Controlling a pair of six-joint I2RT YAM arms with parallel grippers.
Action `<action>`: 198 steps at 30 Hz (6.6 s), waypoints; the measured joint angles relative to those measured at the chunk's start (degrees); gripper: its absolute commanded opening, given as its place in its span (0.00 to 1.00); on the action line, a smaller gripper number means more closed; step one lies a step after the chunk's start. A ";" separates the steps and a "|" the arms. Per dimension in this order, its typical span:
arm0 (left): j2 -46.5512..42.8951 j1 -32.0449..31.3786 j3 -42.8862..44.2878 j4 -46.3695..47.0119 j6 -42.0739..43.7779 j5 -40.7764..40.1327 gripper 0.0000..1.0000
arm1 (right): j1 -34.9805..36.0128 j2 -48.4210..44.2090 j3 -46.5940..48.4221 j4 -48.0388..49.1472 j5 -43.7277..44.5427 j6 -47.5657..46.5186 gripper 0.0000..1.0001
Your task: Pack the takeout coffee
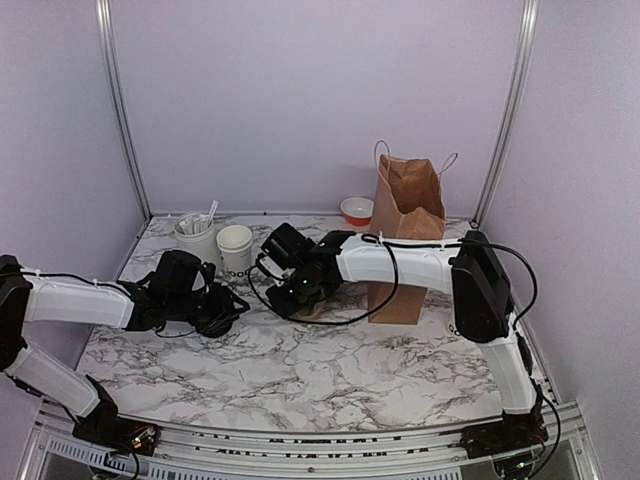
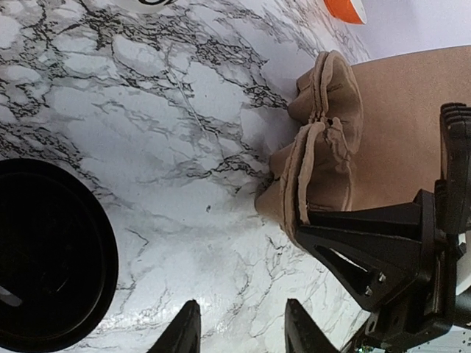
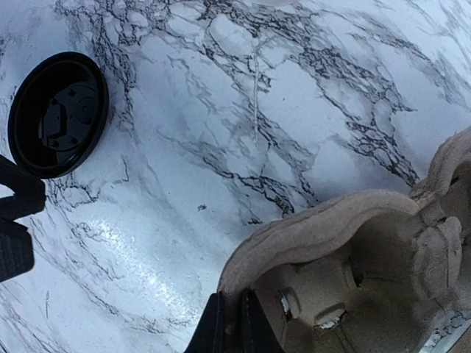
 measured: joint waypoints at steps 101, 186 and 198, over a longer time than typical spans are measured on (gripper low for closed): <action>26.60 -7.82 23.80 2.84 -14.80 -7.85 0.00 | 5.35 -33.53 -4.55 -5.86 13.25 -1.70 0.00; 10.32 -13.77 22.47 -32.76 14.75 -10.67 0.56 | 4.52 -38.71 -37.35 10.01 -3.41 -9.35 0.54; -2.08 -8.63 18.43 -33.14 11.04 -12.63 0.56 | 6.93 -20.33 -33.51 15.96 -8.15 -23.67 0.55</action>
